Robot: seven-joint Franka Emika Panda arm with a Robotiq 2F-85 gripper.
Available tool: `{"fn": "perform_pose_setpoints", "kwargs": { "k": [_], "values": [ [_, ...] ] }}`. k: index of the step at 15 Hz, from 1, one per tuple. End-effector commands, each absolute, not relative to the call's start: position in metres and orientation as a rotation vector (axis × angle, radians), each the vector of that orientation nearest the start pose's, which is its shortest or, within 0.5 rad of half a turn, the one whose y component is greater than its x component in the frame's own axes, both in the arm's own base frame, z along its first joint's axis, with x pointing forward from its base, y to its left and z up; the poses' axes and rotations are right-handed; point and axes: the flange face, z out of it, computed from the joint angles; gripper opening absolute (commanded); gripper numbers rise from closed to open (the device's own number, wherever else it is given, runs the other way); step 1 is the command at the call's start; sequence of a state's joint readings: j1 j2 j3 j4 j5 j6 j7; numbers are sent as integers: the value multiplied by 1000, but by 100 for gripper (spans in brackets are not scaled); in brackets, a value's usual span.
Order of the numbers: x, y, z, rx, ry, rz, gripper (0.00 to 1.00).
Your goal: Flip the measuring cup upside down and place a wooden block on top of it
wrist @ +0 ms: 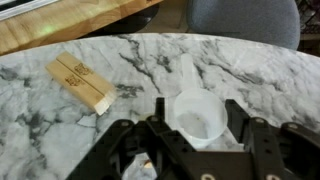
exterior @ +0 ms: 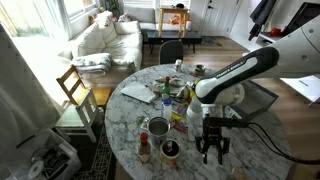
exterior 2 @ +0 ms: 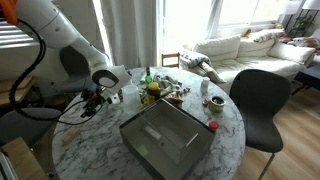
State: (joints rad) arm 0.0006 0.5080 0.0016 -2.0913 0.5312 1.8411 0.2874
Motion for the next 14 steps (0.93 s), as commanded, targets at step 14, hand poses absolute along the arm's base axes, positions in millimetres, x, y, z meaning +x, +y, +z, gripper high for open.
{"fn": "perform_pose_setpoints", "kwargs": {
  "k": [14],
  "values": [
    [497,38,135,-2445,978,1206,58]
  ]
}}
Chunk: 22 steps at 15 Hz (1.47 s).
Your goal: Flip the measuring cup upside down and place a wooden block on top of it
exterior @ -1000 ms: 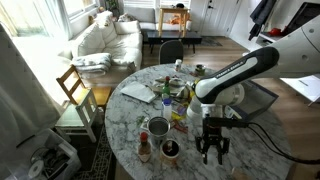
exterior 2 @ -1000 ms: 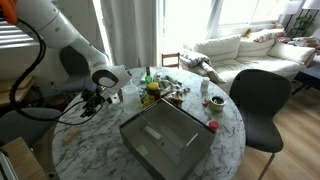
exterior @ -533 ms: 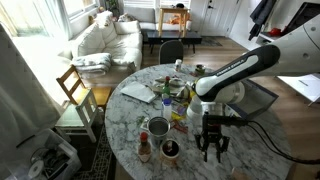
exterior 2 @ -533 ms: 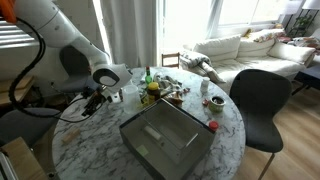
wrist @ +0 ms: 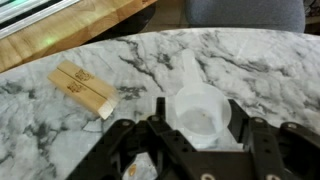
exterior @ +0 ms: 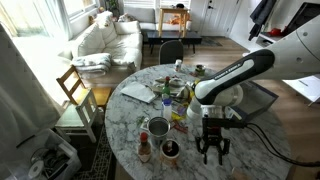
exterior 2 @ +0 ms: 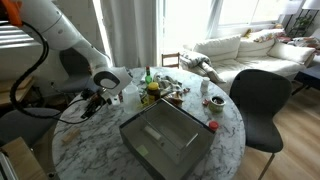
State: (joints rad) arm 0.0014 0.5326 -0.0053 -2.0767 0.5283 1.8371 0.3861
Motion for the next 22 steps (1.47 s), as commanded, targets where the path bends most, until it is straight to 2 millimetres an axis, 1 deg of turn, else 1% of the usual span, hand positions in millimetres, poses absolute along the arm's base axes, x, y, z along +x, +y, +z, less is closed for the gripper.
{"fn": "perform_pose_setpoints", "kwargs": {
  "k": [1,3,4,5,6,8,13,16,18,21,22],
  "values": [
    [497,38,133,-2445,982,1214,56],
    [497,38,130,-2442,994,1225,43],
    [497,38,130,-2438,1008,1232,33],
    [497,37,131,-2432,1019,1240,34],
    [497,35,133,-2434,1041,1242,30],
    [498,31,144,-2453,1094,1228,25],
    [506,28,181,-2554,1202,1184,24],
    [509,30,200,-2623,1312,1266,23],
    [514,35,214,-2684,1402,1302,23],
    [519,44,224,-2752,1541,1395,23],
    [521,47,222,-2783,1574,1423,23]
  ]
}}
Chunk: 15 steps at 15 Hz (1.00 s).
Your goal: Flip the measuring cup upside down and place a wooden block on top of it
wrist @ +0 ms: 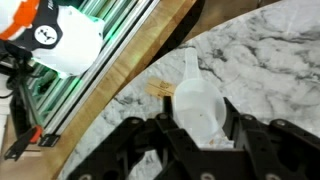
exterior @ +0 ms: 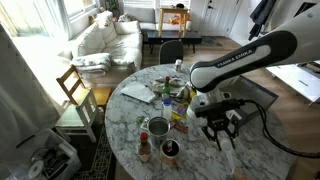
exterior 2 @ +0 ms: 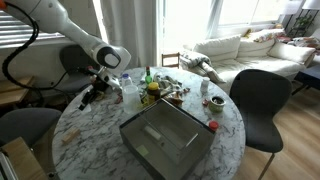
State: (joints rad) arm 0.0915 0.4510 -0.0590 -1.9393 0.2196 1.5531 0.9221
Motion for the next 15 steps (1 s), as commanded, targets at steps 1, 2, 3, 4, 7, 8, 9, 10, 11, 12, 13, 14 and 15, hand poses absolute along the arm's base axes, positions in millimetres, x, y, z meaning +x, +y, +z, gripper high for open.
{"fn": "perform_pose_setpoints", "kwargs": {
  "k": [1,2,3,4,7,8,9,10,11,12,13,14,15],
  "values": [
    [524,51,219,-2821,1592,1454,23],
    [527,55,212,-2864,1592,1459,23],
    [529,57,207,-2897,1600,1462,23],
    [531,58,201,-2929,1583,1437,23],
    [542,57,198,-2954,1449,1225,23],
    [545,54,196,-2916,1415,1169,23],
    [546,52,194,-2886,1381,1131,23],
    [546,48,191,-2864,1341,1095,23],
    [545,45,188,-2842,1297,1063,23],
    [542,40,183,-2816,1254,1039,23],
    [539,34,177,-2785,1216,1015,23],
    [535,29,170,-2754,1178,993,23],
    [531,25,164,-2723,1139,972,23]
  ]
}}
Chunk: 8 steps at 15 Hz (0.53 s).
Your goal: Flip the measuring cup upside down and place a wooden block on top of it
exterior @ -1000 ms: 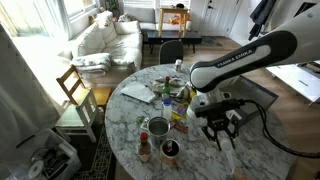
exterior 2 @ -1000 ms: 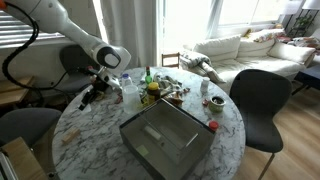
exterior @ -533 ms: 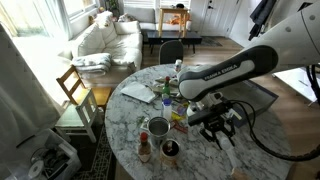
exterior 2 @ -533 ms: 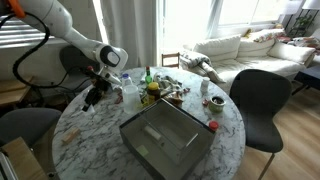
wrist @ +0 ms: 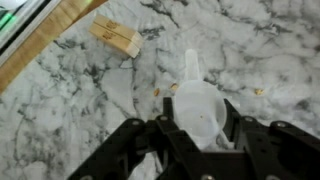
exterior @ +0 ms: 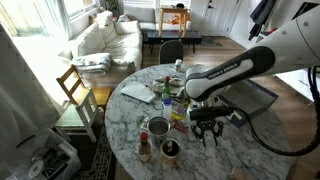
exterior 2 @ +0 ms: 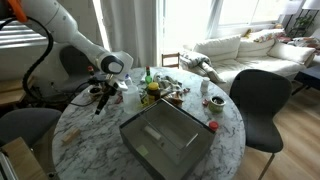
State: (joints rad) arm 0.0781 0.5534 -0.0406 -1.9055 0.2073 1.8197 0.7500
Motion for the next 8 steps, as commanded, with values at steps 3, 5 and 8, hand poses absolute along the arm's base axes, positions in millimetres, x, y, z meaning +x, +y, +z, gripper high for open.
{"fn": "perform_pose_setpoints", "kwargs": {
  "k": [3,5,8],
  "values": [
    [524,14,165,-2645,1047,870,23],
    [516,8,166,-2588,971,820,23],
    [505,1,164,-2500,837,754,23]
  ]
}}
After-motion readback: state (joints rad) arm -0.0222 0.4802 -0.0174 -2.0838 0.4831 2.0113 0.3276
